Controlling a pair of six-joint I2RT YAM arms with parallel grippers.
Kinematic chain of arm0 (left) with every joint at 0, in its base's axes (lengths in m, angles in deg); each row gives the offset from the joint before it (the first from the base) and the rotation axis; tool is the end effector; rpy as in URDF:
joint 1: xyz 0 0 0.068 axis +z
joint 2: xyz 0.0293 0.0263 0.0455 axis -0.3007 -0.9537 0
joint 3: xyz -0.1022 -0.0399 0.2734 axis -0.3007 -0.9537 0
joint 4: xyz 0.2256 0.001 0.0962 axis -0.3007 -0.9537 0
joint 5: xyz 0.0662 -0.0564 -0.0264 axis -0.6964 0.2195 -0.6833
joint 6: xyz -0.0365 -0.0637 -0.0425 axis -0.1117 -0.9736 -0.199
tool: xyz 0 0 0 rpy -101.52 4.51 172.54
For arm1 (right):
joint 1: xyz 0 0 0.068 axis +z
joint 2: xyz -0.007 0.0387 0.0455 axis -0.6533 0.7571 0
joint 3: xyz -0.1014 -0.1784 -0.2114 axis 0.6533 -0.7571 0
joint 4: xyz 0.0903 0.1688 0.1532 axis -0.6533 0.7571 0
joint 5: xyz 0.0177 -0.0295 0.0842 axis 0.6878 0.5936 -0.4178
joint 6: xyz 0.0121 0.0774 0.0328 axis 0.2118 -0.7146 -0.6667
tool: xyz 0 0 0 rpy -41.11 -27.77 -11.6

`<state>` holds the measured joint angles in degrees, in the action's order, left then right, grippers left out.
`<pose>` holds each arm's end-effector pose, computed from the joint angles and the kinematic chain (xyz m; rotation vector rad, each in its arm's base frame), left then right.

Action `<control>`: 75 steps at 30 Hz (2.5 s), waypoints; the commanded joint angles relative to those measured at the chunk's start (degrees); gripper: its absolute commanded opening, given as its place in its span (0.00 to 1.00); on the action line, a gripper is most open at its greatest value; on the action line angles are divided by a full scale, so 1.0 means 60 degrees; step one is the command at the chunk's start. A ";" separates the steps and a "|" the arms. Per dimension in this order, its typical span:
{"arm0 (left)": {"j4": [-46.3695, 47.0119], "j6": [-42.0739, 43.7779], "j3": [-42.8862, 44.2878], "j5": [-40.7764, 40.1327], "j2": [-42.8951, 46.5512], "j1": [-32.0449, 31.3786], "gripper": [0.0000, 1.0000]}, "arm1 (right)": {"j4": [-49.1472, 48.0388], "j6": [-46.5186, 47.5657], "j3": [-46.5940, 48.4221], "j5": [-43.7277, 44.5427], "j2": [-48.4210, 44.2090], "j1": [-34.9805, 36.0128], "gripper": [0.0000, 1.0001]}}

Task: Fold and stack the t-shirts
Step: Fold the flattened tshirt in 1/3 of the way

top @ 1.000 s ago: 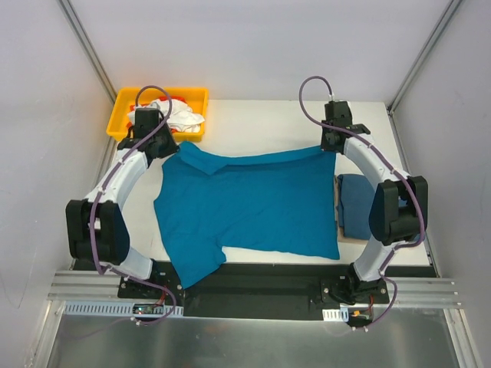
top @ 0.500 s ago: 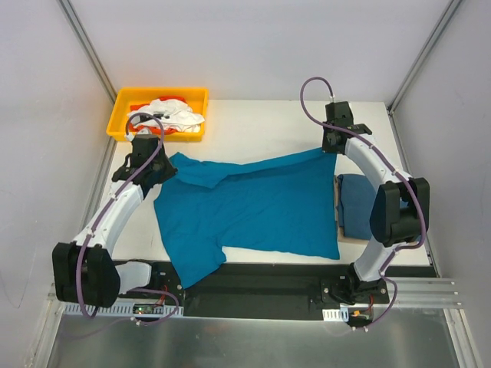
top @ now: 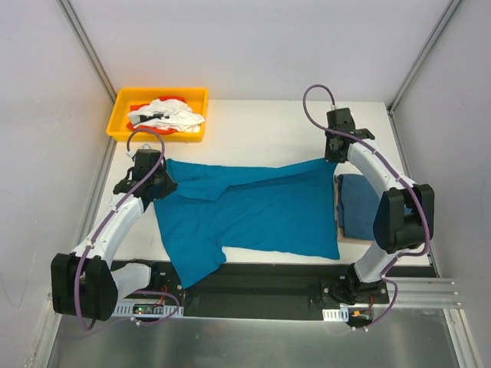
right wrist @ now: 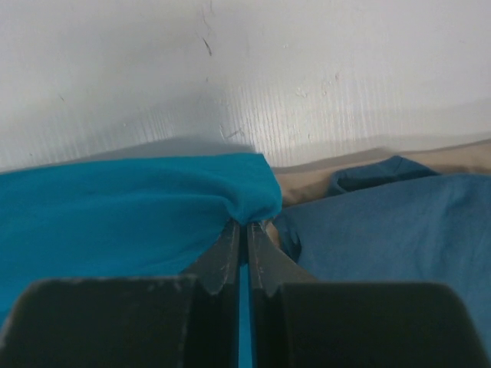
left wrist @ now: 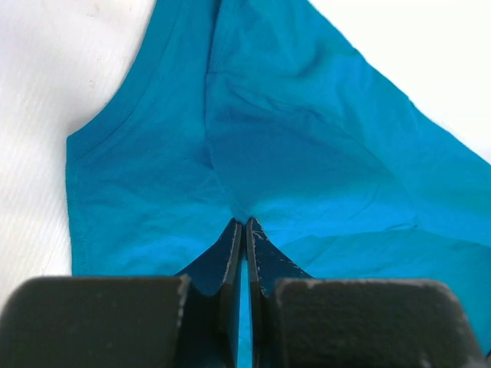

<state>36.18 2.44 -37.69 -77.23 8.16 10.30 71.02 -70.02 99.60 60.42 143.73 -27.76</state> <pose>0.2428 -0.0267 0.2539 -0.6210 2.2105 -0.3453 0.3746 0.0635 0.2729 -0.1954 2.3993 -0.2924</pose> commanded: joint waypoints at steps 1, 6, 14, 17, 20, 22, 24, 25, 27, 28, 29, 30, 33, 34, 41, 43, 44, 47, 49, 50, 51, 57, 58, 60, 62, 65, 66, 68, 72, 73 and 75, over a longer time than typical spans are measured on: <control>-0.0257 -0.0192 -0.0179 -0.0093 0.0128 -0.0059 0.00 | 0.1093 -0.0329 -0.0134 0.0372 -0.0470 -0.0049 0.03; -0.0433 -0.0236 -0.0325 -0.0297 0.0055 -0.0059 0.00 | 0.1959 -0.0664 -0.0544 0.0417 -0.0645 -0.0020 0.08; -0.0770 -0.0119 -0.0223 -0.0122 0.0215 -0.0059 0.51 | 0.2648 -0.0710 -0.0487 0.0871 -0.0909 0.0331 0.48; -0.0814 -0.0207 -0.0310 -0.0136 0.0625 -0.0059 0.74 | 0.2619 -0.0666 -0.0398 0.0784 -0.1216 0.0652 0.75; -0.0829 -0.0251 -0.0223 -0.0108 0.0947 -0.0059 0.96 | 0.2371 -0.0593 -0.0383 0.0243 -0.1597 0.0888 0.97; -0.0800 -0.0265 -0.0005 0.0141 0.0934 -0.0059 0.99 | 0.2065 -0.0535 -0.0471 -0.0443 -0.1874 0.1005 0.97; -0.0756 -0.0192 0.0216 0.0389 0.0627 -0.0103 0.99 | 0.1785 -0.0519 -0.0588 -0.0943 -0.2007 0.1035 0.97; -0.0698 -0.0163 0.0478 0.0478 0.0452 -0.0147 0.99 | 0.1494 -0.0534 -0.0690 -0.1511 -0.2037 0.1050 0.97; -0.0376 -0.0075 0.0757 0.0813 -0.0206 -0.0336 0.99 | 0.1199 -0.0622 -0.0764 -0.2013 -0.1994 0.1064 0.97; -0.0273 -0.0060 0.1049 0.1048 -0.0470 -0.0425 0.99 | 0.0995 -0.0680 -0.0779 -0.2378 -0.1848 0.1108 0.97; -0.0098 0.0027 0.1226 0.1166 -0.1024 -0.0513 0.99 | 0.0906 -0.0797 -0.0750 -0.2483 -0.1745 0.1152 0.97; -0.0009 0.0086 0.1401 0.1211 -0.1305 -0.0644 0.99 | 0.0847 -0.0841 -0.0721 -0.2556 -0.1628 0.1167 0.97; 0.0195 0.0262 0.2032 0.1197 -0.2403 -0.0923 0.99 | 0.0642 -0.0973 -0.0530 -0.2791 -0.1014 0.1298 0.97; 0.0211 0.0277 0.2294 0.1197 -0.2696 -0.0924 0.99 | 0.0569 -0.0988 -0.0458 -0.2849 -0.0678 0.1357 0.97; 0.0211 0.0423 0.2897 0.1022 -0.4747 -0.0909 0.99 | 0.0495 -0.1062 -0.0193 -0.2733 0.0525 0.1489 0.97; 0.0211 0.0481 0.2941 0.0846 -0.5012 -0.0895 0.99 | 0.0480 -0.1003 -0.0091 -0.2630 0.0875 0.1489 0.97; 0.0211 0.0482 0.2941 0.0802 -0.5246 -0.0851 0.99 | 0.0495 -0.1003 -0.0047 -0.2630 0.1008 0.1489 0.97; 0.0211 0.0278 0.2825 0.0611 -0.5657 -0.0690 0.99 | 0.0480 -0.1017 0.0012 -0.2806 0.1448 0.1504 0.97; 0.0211 0.0189 0.2664 0.0640 -0.5891 -0.0427 1.00 | 0.0378 -0.1076 -0.0104 -0.2850 0.1712 0.1518 0.97; 0.0226 0.0131 0.2620 0.0611 -0.5950 -0.0353 0.99 | 0.0349 -0.1091 -0.0120 -0.2850 0.1800 0.1504 0.97; 0.0211 0.0101 0.2518 0.0567 -0.5995 -0.0164 0.99 | 0.0334 -0.1105 -0.0149 -0.3169 0.1931 0.1504 0.97; 0.0211 0.0057 0.2545 0.0378 -0.6141 0.0379 0.99 | 0.0202 -0.0959 0.0011 -0.4138 0.2503 0.1504 0.97; 0.0211 0.0042 0.2575 0.0362 -0.6185 0.0409 0.99 | 0.0216 -0.0944 0.0142 -0.4226 0.2576 0.1504 0.97; 0.0211 -0.0016 0.2736 0.0333 -0.6316 0.0497 0.99 | 0.0202 -0.0959 0.0319 -0.4475 0.2825 0.1504 0.97; 0.0197 -0.0104 0.2882 0.0259 -0.6405 0.0555 0.99 | 0.0144 -0.1017 0.0567 -0.4563 0.3030 0.1518 0.97; 0.0197 -0.0221 0.2985 0.0245 -0.6522 0.0731 0.99 | 0.0172 -0.1047 0.0875 -0.4549 0.3308 0.1518 0.97; 0.0197 -0.0279 0.3014 0.0245 -0.6566 0.0790 0.99 | 0.0187 -0.1032 0.0963 -0.4535 0.3353 0.1504 0.97; 0.0211 -0.0309 0.3073 0.0259 -0.6610 0.0892 0.99 | 0.0202 -0.1032 0.1168 -0.4520 0.3499 0.1489 0.97; 0.0211 -0.0353 0.3409 0.0288 -0.6888 0.0922 0.99 | 0.0216 -0.0974 0.1548 -0.4564 0.3719 0.1445 0.97; 0.0211 -0.0397 0.3483 0.0332 -0.6932 0.0922 0.99 | 0.0202 -0.0974 0.1623 -0.4564 0.3748 0.1431 0.97; 0.0211 -0.0441 0.3673 0.0420 -0.7049 0.0922 0.99 | 0.0231 -0.0974 0.1813 -0.4564 0.3866 0.1401 0.97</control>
<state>38.76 0.91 -16.99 -73.25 -30.40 15.00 73.14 -75.75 107.78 34.48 164.51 -18.97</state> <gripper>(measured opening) 0.992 0.966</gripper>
